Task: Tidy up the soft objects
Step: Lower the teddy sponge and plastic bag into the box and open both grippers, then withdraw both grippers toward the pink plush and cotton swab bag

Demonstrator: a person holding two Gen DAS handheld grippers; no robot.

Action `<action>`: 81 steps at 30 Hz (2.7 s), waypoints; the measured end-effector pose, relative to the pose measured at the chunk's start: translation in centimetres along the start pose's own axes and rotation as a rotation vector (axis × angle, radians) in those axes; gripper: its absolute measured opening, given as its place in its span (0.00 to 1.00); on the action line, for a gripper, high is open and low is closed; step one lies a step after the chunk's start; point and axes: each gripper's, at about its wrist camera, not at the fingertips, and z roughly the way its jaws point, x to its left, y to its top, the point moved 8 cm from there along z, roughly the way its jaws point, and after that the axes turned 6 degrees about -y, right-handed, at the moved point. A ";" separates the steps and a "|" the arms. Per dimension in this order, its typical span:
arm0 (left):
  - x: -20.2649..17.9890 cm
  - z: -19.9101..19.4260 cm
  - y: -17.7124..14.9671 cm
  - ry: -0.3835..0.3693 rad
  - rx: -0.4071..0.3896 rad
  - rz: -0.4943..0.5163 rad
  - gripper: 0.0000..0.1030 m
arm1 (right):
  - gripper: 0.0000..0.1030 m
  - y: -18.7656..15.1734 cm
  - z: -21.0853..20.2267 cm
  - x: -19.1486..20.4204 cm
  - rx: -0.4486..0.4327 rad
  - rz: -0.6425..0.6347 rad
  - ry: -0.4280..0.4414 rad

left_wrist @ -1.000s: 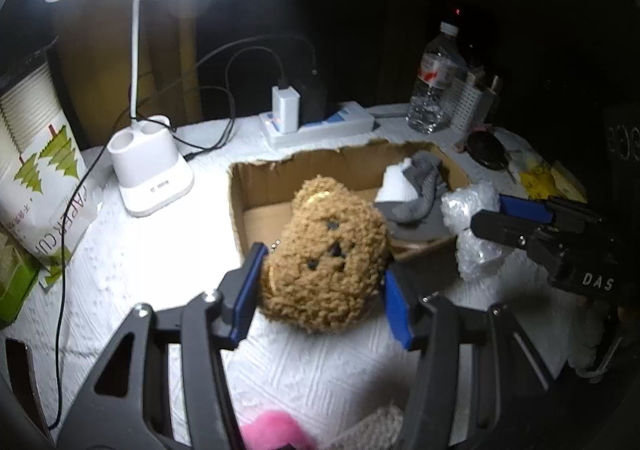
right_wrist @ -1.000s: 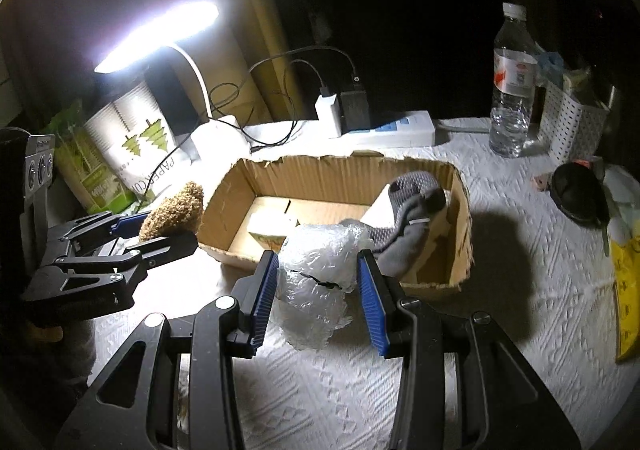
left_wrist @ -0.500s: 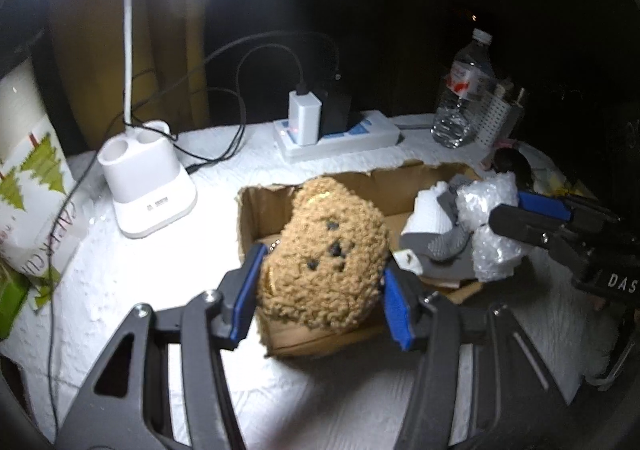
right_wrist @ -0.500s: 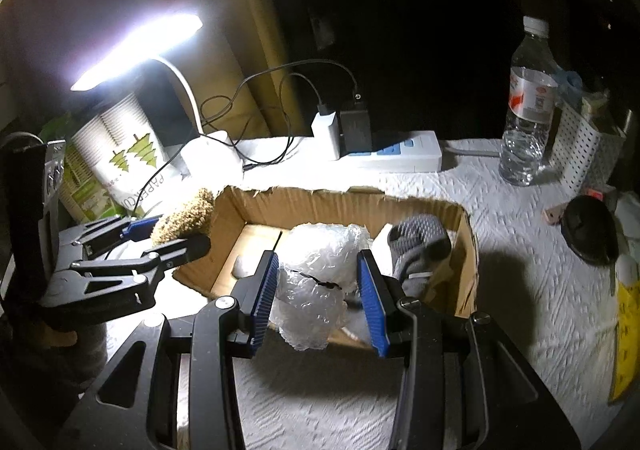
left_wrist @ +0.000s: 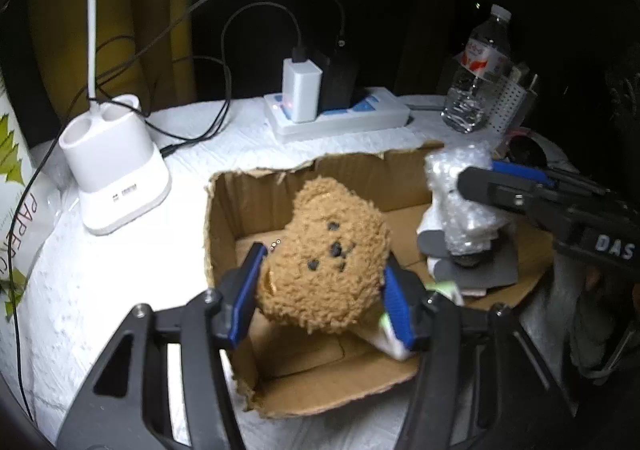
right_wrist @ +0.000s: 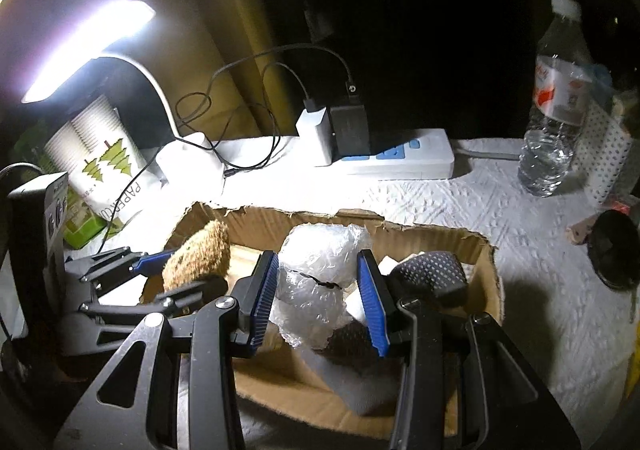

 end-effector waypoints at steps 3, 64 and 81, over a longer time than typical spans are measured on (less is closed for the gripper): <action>-0.3 0.4 -0.1 0.001 0.012 0.012 0.56 | 0.41 -0.2 1.1 0.1 0.026 0.003 0.003; -1.2 -17.8 -7.8 0.030 -0.191 -0.021 0.83 | 0.56 -5.9 -13.7 8.9 -0.063 -0.042 -0.156; 1.6 -16.1 -14.9 0.075 -0.100 -0.089 0.83 | 0.56 -14.6 -10.5 11.8 0.064 -0.047 -0.071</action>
